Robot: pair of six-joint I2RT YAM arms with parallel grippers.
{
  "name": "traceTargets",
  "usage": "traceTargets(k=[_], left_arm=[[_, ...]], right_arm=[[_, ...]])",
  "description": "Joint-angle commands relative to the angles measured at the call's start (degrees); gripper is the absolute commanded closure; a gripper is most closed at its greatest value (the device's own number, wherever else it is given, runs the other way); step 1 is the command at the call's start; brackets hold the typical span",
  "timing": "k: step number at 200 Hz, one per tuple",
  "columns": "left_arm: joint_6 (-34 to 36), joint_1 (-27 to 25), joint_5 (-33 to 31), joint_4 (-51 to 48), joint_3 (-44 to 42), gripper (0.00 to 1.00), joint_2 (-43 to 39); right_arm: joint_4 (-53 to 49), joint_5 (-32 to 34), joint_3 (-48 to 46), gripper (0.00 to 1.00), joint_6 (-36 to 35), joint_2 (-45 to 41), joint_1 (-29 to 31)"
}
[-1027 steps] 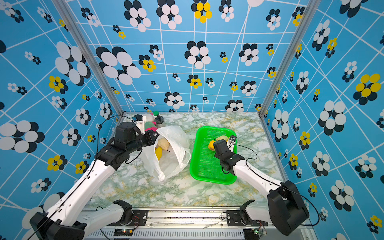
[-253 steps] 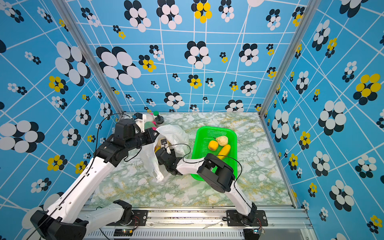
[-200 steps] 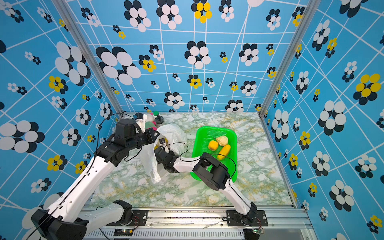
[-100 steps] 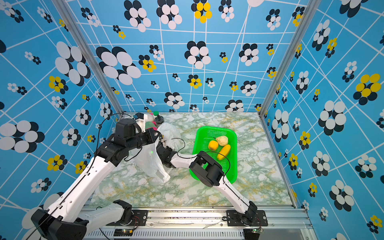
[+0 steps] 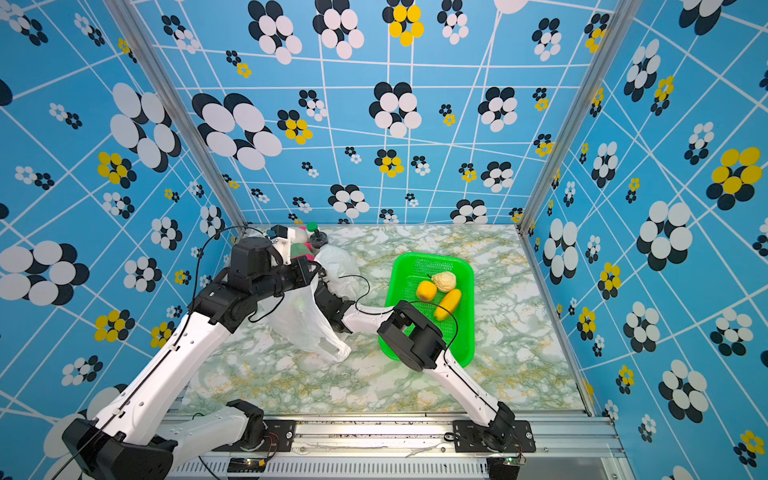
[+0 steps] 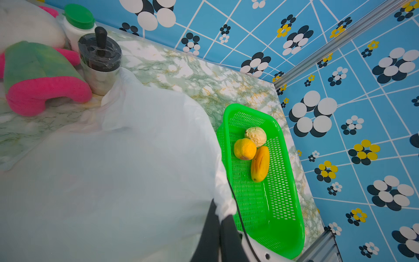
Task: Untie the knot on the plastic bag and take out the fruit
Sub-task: 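Lower the right gripper into the bag onto the long yellow fruit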
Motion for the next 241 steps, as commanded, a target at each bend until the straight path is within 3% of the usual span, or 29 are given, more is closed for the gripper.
traceTargets(k=[1, 34, 69, 96, 118, 142, 153, 173, 241], left_arm=[[3.1, 0.7, -2.0, 1.4, -1.1, 1.00, -1.1], [5.5, 1.7, -0.5, 3.4, -3.4, 1.00, -2.1], [6.6, 1.7, 5.0, 6.4, -4.5, 1.00, -2.4], [6.6, 1.6, 6.3, 7.3, -4.8, 1.00, -2.8], [6.6, 1.7, 6.6, 7.5, -4.5, 1.00, -2.9], [6.8, 1.7, 6.6, 7.6, -4.8, 1.00, -4.2], [6.8, 1.7, 6.1, 8.1, -5.4, 1.00, -5.0], [6.9, 1.7, 5.9, 8.6, -5.9, 1.00, -5.9], [7.9, 1.7, 5.5, 9.1, -7.7, 1.00, -9.4]], right_arm=[[4.0, 3.9, -11.2, 1.00, -0.1, -7.9, 0.5], [19.1, 8.2, -30.6, 1.00, -1.7, -21.2, 3.8], [22.0, 11.4, -37.2, 1.00, -1.7, -26.3, 8.1], [27.9, 7.3, -41.7, 1.00, -1.2, -29.4, 11.5], [29.6, 3.7, -40.2, 1.00, -1.9, -28.8, 15.7], [33.2, 5.3, -40.4, 1.00, -5.1, -28.7, 19.7], [33.6, 1.1, -39.2, 1.00, -4.3, -28.3, 19.9], [28.9, -5.6, -32.4, 1.00, -4.8, -24.8, 21.4], [21.6, -7.5, -23.5, 1.00, -7.4, -19.4, 23.1]])
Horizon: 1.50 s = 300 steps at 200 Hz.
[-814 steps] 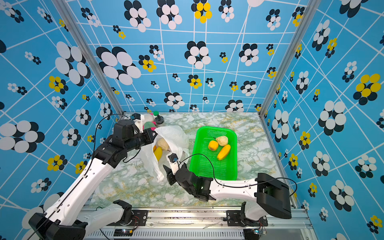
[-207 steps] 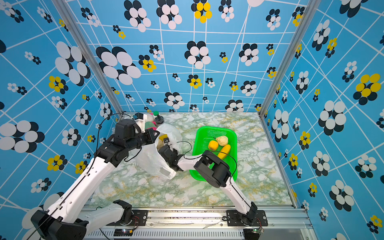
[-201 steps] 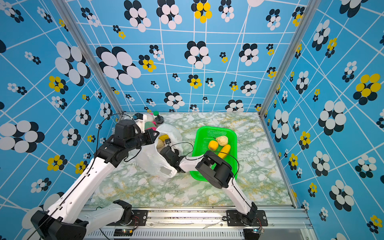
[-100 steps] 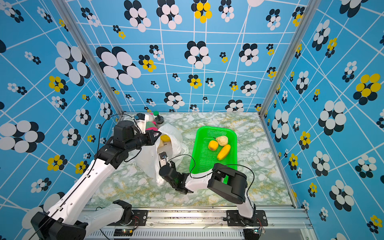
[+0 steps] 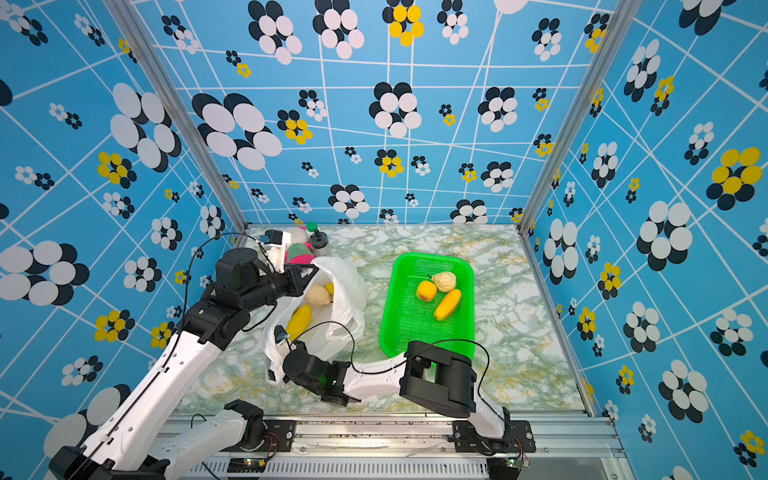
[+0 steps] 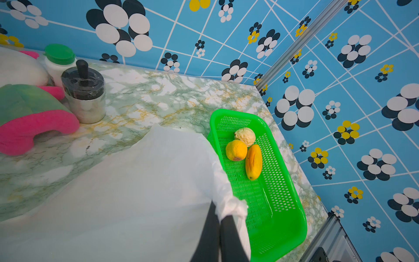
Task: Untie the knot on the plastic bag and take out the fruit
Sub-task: 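Lower the right gripper into the bag onto the long yellow fruit, then close the right gripper on the long yellow fruit and lift it out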
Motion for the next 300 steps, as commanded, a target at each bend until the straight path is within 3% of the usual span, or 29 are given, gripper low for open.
traceTargets(k=[1, 10, 43, 82, 111, 153, 180, 230, 256, 300], left_arm=[[1.4, 0.4, 0.3, 2.5, -1.0, 1.00, -1.8], [1.5, 0.4, 0.4, 2.7, -1.3, 1.00, -2.3], [1.5, 0.4, 0.5, 3.6, -2.6, 1.00, -3.9], [1.2, 0.4, 1.1, 4.4, -3.0, 1.00, -4.1], [1.1, 0.4, 1.3, 4.8, -3.2, 1.00, -3.7], [0.9, 0.4, 1.9, 5.1, -3.1, 1.00, -3.2], [1.1, 0.4, 1.5, 4.8, -3.1, 1.00, -3.4], [1.1, 0.4, 1.6, 5.0, -3.0, 1.00, -3.4], [1.1, 0.4, 1.6, 5.1, -3.0, 1.00, -3.3], [1.1, 0.4, 1.4, 4.9, -2.9, 1.00, -3.7]], right_arm=[[-3.7, -1.6, 1.1, 1.00, -1.5, 1.5, 0.2], [-3.3, 0.2, 0.0, 0.99, -1.9, 1.0, 0.2], [-0.9, 8.5, -6.5, 0.64, -2.0, -3.1, -1.6], [-3.4, 11.5, -9.5, 0.56, 5.0, -4.6, -6.6], [-9.8, 12.2, -3.7, 0.48, 7.4, -0.7, -7.9], [-20.7, 14.2, 10.2, 0.23, 9.5, 8.9, -8.7], [-28.3, 15.2, 19.7, 0.22, 11.5, 14.5, -9.2], [-38.0, 15.7, 28.5, 0.23, 14.4, 20.6, -9.4], [-38.0, 17.0, 26.3, 0.25, 15.2, 19.3, -9.4], [-33.8, 18.5, 18.5, 0.46, 15.7, 14.5, -9.4]])
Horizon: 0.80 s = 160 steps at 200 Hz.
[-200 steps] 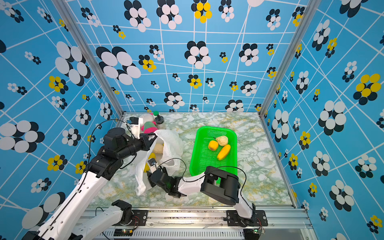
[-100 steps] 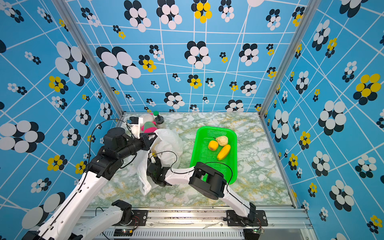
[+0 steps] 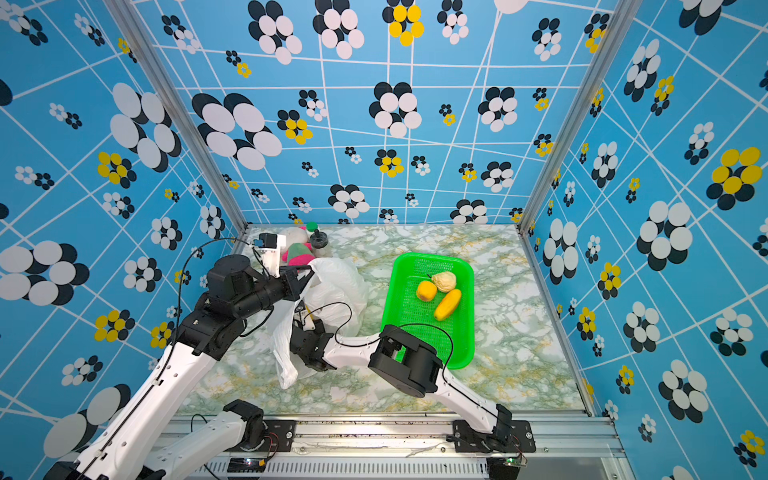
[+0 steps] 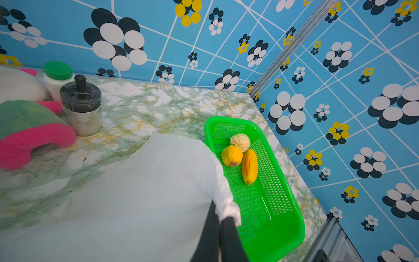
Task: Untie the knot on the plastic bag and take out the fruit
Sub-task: 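Close the right gripper on the long yellow fruit and lift it out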
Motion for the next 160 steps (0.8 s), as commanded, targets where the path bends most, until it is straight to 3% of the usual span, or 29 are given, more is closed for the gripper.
traceTargets(k=[1, 28, 74, 104, 160], left_arm=[[0.7, 0.5, 0.8, 1.5, -0.2, 1.00, -0.3], [0.6, 0.4, 0.6, 1.3, -0.6, 1.00, -0.9], [0.6, 0.4, 0.7, 0.8, -0.2, 1.00, -0.6], [0.7, 0.4, 0.3, 1.5, -1.0, 1.00, -0.4], [0.7, 0.5, 0.3, 1.5, -1.3, 1.00, -0.7]], right_arm=[[-0.1, 2.0, -4.0, 0.47, 1.4, -3.4, -0.2], [1.6, 1.2, -5.7, 0.64, 0.9, -4.9, -0.2], [7.1, -0.8, -11.6, 0.79, -2.3, -9.8, 0.0], [18.3, -4.9, -22.4, 0.81, -5.5, -18.8, 0.4], [29.5, -3.2, -39.4, 0.84, -9.3, -34.5, 1.9]])
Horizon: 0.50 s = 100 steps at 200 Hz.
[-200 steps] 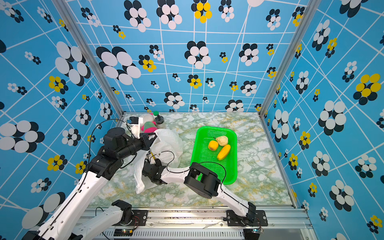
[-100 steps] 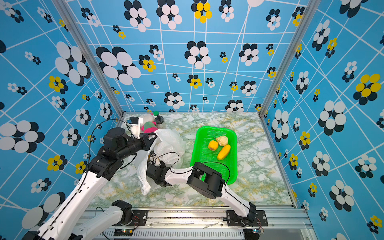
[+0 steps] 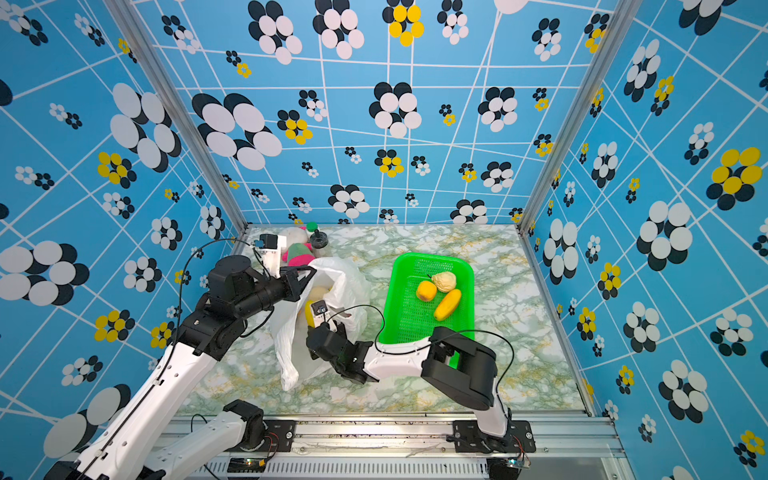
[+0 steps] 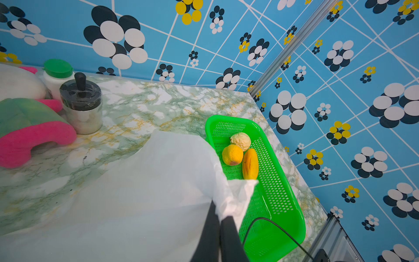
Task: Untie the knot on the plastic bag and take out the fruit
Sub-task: 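Close the right gripper on the long yellow fruit and lift it out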
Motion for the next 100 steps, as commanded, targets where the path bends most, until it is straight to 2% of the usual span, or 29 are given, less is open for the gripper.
traceTargets(k=[1, 34, 76, 100], left_arm=[[0.7, 0.5, 0.3, 1.5, -1.0, 1.00, -0.8], [0.7, 0.4, 0.3, 0.5, -0.3, 1.00, -0.5], [0.7, 0.4, 0.6, 1.5, -0.9, 1.00, -0.9], [0.5, 0.4, 1.3, 1.6, -0.4, 1.00, -0.1]], right_arm=[[7.9, 0.7, -5.8, 0.84, -2.5, -4.9, 0.3], [10.4, 3.2, -14.1, 0.85, -5.6, -15.3, 0.5], [13.7, 13.4, -23.6, 0.85, -10.7, -24.4, -0.3], [11.9, 16.0, -25.9, 0.85, -11.4, -29.0, -1.4]])
